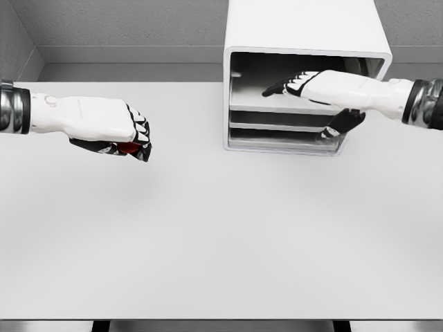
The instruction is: Slide open multi-storey tabletop storage cabinets and put open load switch and slide close multi-storey tabletop storage cabinets
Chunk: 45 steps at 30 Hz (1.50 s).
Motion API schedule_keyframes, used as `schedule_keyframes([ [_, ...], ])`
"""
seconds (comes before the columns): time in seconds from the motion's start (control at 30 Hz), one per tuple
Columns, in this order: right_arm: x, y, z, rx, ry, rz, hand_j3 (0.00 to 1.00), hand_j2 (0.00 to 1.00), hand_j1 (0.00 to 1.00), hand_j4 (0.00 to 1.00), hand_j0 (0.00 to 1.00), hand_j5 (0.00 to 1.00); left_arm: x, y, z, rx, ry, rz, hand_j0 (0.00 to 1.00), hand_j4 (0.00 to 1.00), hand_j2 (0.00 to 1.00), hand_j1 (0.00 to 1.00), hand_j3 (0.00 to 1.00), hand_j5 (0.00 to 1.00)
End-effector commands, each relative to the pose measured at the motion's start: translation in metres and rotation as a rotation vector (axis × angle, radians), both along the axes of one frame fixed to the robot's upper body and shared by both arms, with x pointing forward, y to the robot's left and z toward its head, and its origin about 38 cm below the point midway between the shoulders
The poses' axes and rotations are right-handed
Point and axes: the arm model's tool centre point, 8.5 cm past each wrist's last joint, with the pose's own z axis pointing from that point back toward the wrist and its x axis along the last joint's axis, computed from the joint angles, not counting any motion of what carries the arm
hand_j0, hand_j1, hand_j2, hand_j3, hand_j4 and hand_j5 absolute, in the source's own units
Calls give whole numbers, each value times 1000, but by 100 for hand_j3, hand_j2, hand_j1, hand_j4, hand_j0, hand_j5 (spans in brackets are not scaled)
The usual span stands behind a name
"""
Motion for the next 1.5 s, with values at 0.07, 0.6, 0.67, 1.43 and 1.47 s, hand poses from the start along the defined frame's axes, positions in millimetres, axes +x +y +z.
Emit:
schedule_keyframes([
  [0.07,23,8,-36,-7,99,-37,100,100,100,100,100,100,0,0,1,-6,2,2,54,54,54,54,54,54],
  [0.6,-21,-32,-28,-94,6,70,100,100,100,100,100,100,0,0,1,-5,2,4,54,54,54,54,54,54],
  [0.67,-29,-29,-24,-95,-8,90,100,100,100,100,100,100,0,0,1,-5,2,4,54,54,54,54,54,54],
  [1.43,-13,-13,-60,-154,65,46,100,100,100,100,100,100,0,0,0,-5,3,4,54,54,54,54,54,54],
  [1.47,-17,-10,-56,-154,54,62,100,100,100,100,100,100,0,0,0,-5,3,4,54,54,54,54,54,54],
])
